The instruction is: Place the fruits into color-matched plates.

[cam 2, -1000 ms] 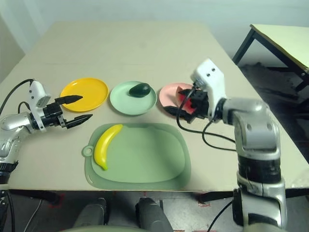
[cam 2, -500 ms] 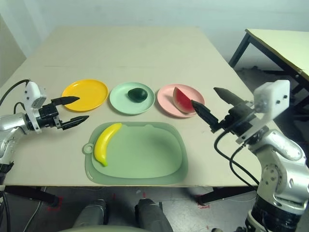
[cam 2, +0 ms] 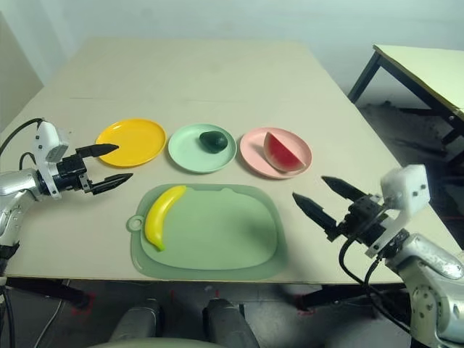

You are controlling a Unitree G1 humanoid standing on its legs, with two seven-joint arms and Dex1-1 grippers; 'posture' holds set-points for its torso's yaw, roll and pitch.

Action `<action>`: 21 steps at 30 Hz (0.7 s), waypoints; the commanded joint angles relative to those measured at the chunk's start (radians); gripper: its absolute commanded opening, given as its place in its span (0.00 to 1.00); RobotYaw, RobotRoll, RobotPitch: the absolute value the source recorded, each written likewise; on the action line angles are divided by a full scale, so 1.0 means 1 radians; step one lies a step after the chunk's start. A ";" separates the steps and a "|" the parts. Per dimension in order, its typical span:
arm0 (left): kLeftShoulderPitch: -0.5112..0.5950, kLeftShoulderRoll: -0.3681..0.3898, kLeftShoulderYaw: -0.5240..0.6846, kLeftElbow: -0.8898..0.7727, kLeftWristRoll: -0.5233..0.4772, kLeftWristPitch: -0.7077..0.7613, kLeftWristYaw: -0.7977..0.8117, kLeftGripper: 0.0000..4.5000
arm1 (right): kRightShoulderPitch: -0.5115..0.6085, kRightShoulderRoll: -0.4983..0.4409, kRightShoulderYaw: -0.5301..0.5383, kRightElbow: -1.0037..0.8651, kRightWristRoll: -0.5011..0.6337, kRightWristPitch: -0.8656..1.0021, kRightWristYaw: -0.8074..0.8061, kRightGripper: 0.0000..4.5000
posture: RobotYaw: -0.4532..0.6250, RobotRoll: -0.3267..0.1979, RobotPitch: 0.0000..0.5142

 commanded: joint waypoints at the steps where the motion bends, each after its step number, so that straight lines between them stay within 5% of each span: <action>1: -0.003 0.001 -0.016 0.000 0.011 -0.008 -0.012 1.00 | -0.028 0.003 0.039 0.055 -0.066 -0.177 0.013 1.00 | 0.39 0.62 0.12; 8: -0.121 0.060 -0.130 0.138 0.113 -0.230 -0.225 1.00 | -0.019 -0.025 0.080 0.085 -0.035 -0.244 0.084 1.00 | 0.39 0.62 0.11; 15: -0.454 0.048 -0.284 0.484 0.216 -0.636 -0.539 1.00 | -0.001 -0.093 0.137 0.084 -0.010 -0.223 0.190 1.00 | 0.35 0.62 0.10; 21: -0.688 0.010 -0.554 0.669 0.220 -1.026 -0.559 1.00 | 0.006 -0.135 0.178 0.056 0.023 -0.208 0.270 1.00 | 0.32 0.62 0.11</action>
